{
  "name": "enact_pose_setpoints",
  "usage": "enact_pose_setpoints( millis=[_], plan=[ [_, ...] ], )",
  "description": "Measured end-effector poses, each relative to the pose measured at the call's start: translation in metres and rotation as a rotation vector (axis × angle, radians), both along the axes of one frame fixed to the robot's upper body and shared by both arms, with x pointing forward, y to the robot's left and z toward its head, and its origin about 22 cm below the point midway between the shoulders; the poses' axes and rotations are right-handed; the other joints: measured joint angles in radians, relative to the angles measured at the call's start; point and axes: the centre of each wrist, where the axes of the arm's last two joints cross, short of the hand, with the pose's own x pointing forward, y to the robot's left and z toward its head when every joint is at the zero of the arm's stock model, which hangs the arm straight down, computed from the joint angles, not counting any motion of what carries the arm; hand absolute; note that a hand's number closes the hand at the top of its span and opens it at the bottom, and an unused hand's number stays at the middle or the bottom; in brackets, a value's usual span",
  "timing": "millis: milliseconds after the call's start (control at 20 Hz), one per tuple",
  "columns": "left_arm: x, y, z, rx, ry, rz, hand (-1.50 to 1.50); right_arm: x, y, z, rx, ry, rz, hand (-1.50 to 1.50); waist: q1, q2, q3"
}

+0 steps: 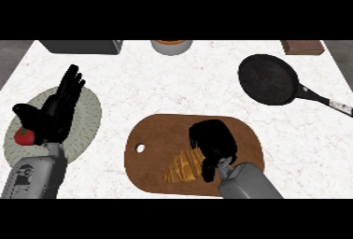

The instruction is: Pick the croissant from the cutting board and place it in the pan

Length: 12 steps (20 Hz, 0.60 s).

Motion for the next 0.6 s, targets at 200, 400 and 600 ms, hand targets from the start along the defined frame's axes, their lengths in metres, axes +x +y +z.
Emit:
enact_pose_setpoints(
  millis=[200, 400, 600],
  plan=[
    [0.001, -0.002, -0.003, 0.0, -0.001, -0.01, 0.0, 0.005, 0.025, 0.025, 0.036, -0.215, -0.149, 1.5, 0.009, 0.0, 0.001],
    [0.004, 0.0, -0.003, 0.005, -0.001, -0.001, 0.0, 0.005, 0.047, 0.053, 0.116, -0.377, -0.248, 1.5, 0.005, 0.0, 0.001],
    [-0.001, 0.0, -0.001, 0.006, 0.001, 0.002, 0.0, 0.012, 0.055, 0.069, 0.171, -0.489, -0.338, 1.5, -0.003, -0.001, 0.002]
  ],
)
